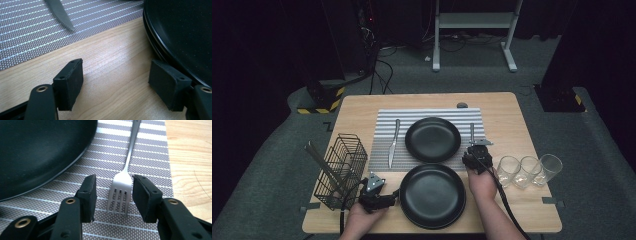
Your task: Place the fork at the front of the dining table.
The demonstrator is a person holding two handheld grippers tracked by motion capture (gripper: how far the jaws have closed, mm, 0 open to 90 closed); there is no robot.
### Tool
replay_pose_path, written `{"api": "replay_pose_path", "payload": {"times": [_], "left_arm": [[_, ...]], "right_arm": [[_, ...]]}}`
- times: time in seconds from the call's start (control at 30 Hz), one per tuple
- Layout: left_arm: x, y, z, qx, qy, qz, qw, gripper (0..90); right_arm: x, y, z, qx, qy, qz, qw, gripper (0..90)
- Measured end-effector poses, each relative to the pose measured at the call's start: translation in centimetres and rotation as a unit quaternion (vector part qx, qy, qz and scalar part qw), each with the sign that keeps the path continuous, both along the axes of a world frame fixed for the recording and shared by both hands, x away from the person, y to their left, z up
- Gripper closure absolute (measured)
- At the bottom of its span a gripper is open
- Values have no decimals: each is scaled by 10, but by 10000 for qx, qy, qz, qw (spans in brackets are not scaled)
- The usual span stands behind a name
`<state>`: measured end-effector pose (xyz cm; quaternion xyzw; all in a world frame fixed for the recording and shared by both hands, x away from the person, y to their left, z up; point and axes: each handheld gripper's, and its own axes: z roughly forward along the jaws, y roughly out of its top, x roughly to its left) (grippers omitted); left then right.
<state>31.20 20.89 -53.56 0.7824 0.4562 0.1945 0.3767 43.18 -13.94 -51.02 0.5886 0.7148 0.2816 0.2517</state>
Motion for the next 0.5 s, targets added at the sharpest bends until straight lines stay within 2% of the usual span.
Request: {"api": "replay_pose_path", "payload": {"times": [0.07,0.23,0.3,0.4,0.5], "left_arm": [[0,0,0,0,0,0,10000,280],[0,0,0,-2,3,2,10000,280],[0,0,0,1,1,-2,10000,280],[0,0,0,1,5,-1,10000,280],[0,0,0,2,1,-2,10000,280]], "right_arm": [[1,0,-2,-82,36,-41,10000,530],[3,0,-6,-110,193,-44,9997,524],[4,0,-8,-89,276,-39,9996,554],[3,1,-9,-27,246,24,9997,632],[2,2,-9,-85,214,99,9997,642]]}}
